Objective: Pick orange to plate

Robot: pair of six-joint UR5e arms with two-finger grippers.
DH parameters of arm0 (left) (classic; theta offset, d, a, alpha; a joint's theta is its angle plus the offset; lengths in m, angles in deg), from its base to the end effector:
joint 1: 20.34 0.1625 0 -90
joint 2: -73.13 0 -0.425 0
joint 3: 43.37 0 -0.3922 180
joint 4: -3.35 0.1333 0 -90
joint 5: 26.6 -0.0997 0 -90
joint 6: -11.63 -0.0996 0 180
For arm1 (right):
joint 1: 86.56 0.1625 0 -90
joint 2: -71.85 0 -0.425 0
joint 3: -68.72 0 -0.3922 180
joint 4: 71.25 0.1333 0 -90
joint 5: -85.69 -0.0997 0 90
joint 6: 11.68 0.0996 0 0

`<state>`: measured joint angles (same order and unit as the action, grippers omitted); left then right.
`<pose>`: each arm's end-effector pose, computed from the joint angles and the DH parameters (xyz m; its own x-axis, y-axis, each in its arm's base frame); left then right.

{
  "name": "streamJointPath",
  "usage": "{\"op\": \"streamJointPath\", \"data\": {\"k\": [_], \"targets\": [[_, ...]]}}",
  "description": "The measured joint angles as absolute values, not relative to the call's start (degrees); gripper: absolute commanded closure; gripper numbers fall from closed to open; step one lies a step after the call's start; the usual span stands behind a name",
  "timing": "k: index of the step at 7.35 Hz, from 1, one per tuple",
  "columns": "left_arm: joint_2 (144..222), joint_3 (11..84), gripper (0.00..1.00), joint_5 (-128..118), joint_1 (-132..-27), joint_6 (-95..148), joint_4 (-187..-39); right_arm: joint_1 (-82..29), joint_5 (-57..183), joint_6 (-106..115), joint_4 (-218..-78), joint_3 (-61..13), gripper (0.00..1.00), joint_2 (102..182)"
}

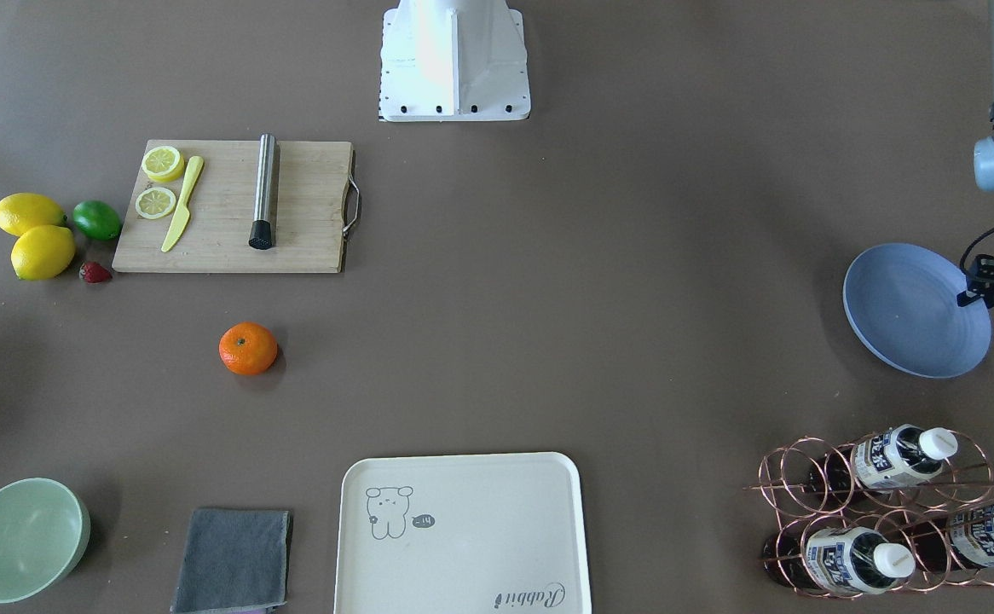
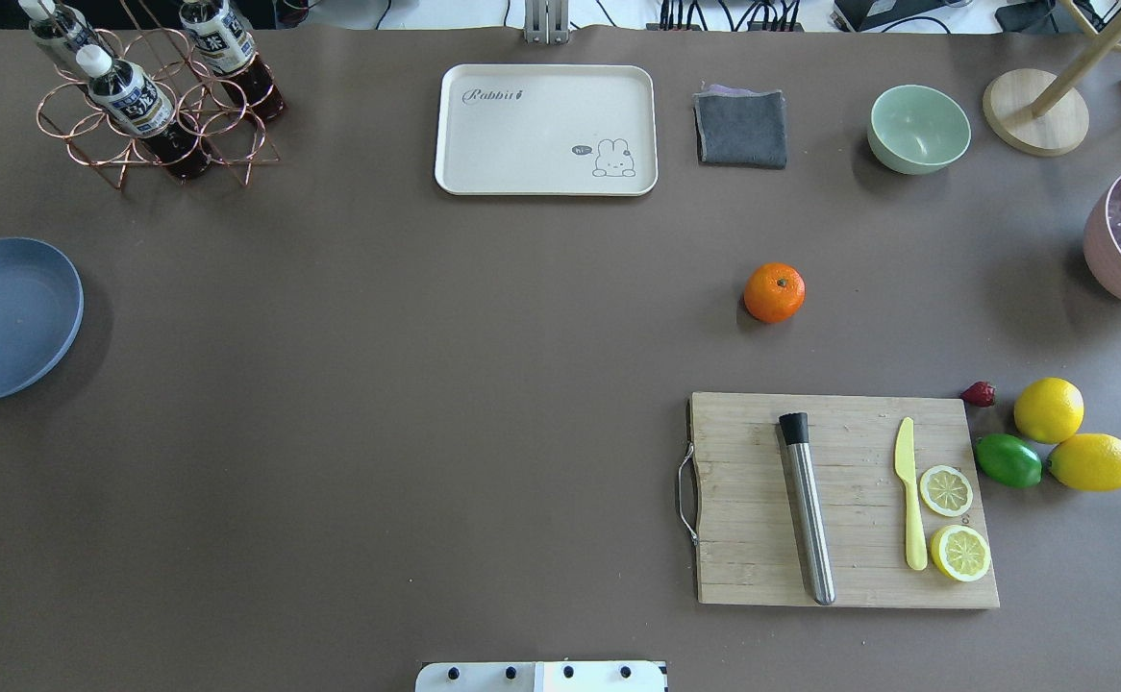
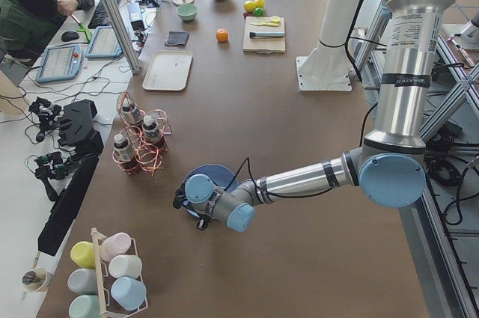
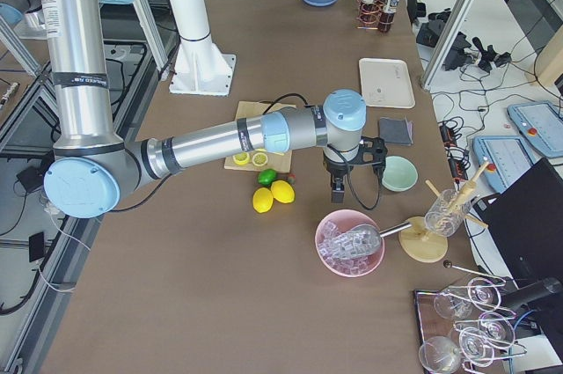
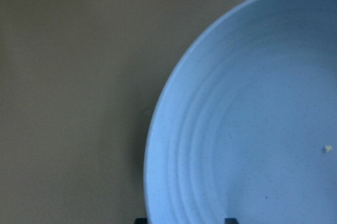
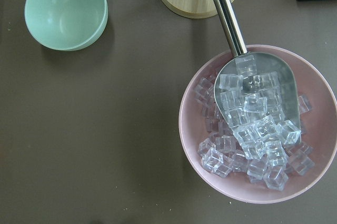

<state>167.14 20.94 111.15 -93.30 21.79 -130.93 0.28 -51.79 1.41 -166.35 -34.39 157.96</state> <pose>0.0931 -0.5069 0.7549 0.5984 0.3059 -0.7404 -0.1676 0.9516 0.2577 0.0314 -0.5179 0.5172 0.6613 0.0372 0.7492 -0.0984 0.9944 0.0375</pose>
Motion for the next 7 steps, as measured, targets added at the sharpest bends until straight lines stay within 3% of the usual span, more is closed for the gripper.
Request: {"op": "streamJointPath", "data": {"k": [4,7], "targets": [[167.76,22.87,1.00,113.09,-93.99,25.82,-130.23,0.25,-51.84,1.38,-164.22,-34.30,0.00,157.88],[167.85,30.05,1.00,122.25,-96.23,26.68,-127.15,-0.92,-51.39,2.17,-162.24,-32.97,0.00,156.37]]}}
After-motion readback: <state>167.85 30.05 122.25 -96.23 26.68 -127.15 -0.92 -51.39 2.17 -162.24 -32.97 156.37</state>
